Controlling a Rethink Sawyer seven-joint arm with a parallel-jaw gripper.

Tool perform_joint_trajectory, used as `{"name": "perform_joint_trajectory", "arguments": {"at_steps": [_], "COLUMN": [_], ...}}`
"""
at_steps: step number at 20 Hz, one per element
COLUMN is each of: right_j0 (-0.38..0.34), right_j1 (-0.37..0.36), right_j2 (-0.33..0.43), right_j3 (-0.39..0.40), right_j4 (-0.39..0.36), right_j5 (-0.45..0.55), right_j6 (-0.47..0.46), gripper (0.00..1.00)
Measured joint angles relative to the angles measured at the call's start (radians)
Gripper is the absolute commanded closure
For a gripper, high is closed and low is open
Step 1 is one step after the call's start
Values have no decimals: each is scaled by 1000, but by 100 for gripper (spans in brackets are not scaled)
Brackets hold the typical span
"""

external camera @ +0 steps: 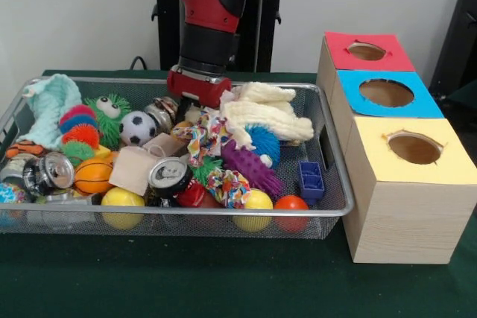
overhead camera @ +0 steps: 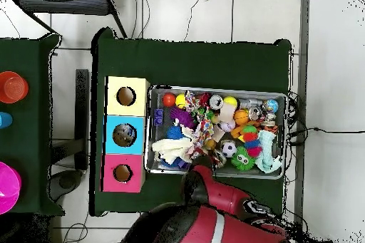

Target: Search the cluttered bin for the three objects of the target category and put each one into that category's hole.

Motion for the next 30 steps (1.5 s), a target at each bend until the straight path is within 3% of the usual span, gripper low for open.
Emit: {"name": "perform_joint_trajectory", "arguments": {"at_steps": [9, 15, 22, 30], "right_j0": [-46, -58, -77, -87], "right_j1": [93, 91, 44, -21], "right_j2": [-9, -18, -51, -57], "right_j3": [-5, -17, -99, -222], "right_j4": [-4, -61, -189, -359], "right_j5": [-245, -248, -79, 260], "right_j6": [0, 0, 0, 0], "gripper": [0, 0, 0, 0]}}
